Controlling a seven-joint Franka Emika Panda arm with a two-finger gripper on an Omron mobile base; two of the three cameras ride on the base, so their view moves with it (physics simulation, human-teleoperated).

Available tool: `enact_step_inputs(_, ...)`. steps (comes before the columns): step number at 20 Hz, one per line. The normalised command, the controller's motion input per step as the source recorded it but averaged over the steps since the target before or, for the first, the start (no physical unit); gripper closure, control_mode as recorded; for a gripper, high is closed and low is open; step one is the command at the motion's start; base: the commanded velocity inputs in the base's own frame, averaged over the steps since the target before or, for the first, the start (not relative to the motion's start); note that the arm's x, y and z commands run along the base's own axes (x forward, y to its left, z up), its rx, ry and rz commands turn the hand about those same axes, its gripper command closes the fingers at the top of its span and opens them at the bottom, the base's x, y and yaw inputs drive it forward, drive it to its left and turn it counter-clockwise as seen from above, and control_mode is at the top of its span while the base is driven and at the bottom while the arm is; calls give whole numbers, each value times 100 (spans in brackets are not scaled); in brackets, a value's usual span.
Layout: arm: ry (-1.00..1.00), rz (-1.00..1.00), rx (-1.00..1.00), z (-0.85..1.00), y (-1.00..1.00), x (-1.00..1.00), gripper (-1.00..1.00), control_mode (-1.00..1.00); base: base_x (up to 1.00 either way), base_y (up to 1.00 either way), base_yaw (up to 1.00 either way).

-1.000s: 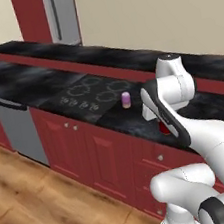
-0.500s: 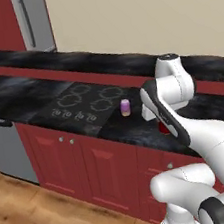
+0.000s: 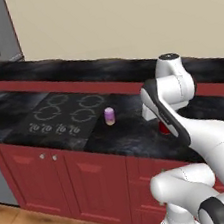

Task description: Four empty soda cans are scattered around the kitchen. Gather all the cans and cluster them next to the stove for recycling.

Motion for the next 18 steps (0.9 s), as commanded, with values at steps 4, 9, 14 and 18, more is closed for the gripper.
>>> enact_step_inputs(4,0,0,0,0,0,0,100,100,48,37,-31)
enact_step_inputs(9,0,0,0,0,0,0,100,100,42,49,-29)
enact_step_inputs(14,0,0,0,0,0,0,100,100,42,47,-29)
enact_step_inputs(18,0,0,0,0,0,0,100,100,41,36,-29)
